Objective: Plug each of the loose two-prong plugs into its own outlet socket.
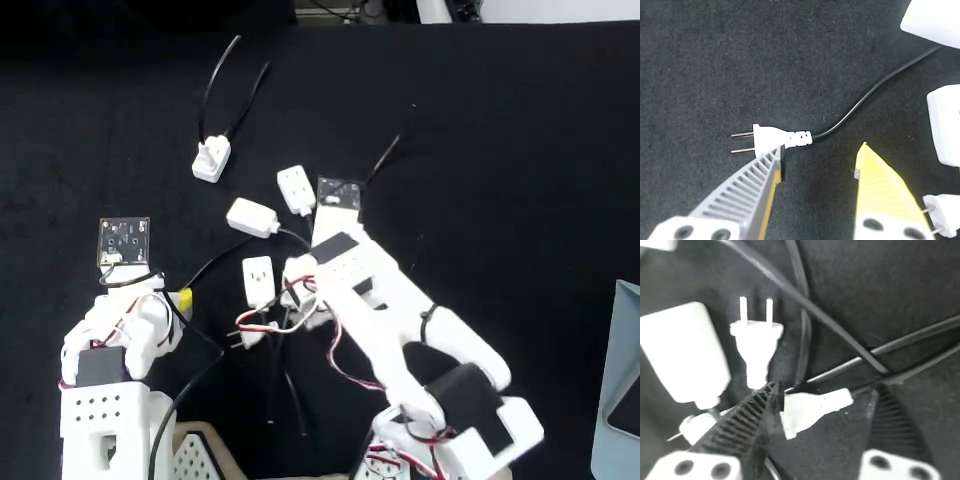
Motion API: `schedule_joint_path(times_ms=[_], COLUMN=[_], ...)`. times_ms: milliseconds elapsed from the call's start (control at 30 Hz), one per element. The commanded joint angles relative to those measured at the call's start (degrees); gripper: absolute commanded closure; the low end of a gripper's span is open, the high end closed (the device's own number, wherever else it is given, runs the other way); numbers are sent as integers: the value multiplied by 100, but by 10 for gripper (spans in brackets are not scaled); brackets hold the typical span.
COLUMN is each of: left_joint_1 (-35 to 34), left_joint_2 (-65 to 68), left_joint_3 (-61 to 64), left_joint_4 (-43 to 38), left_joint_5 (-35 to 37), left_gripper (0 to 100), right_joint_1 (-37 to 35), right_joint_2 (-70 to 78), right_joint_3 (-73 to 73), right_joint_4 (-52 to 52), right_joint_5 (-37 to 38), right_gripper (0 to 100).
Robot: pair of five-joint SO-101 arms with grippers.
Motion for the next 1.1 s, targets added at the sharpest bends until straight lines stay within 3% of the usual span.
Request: schedule_joint_path(times_ms=[0,67,667,900,1067], left_joint_1=[-57,-57,-57,-57,-57], left_joint_2=[-62,-62,-62,-62,-62], left_joint_3=[-48,-48,-48,-48,-48], left_joint_4=[-105,-105,-105,-105,-105], left_joint_5=[-44,-44,-53,-53,-53], left_gripper=[762,762,762,762,762], right_joint_1=[-35,-35,-79,-281,-598], right_joint_2=[57,57,119,541,1156], right_joint_3=[-470,-673,-1859,-1587,-1613], right_joint_4=[88,290,2734,2708,2567], right_joint_5=[-88,-88,211,141,-149], right_gripper=[904,992,978,808,786])
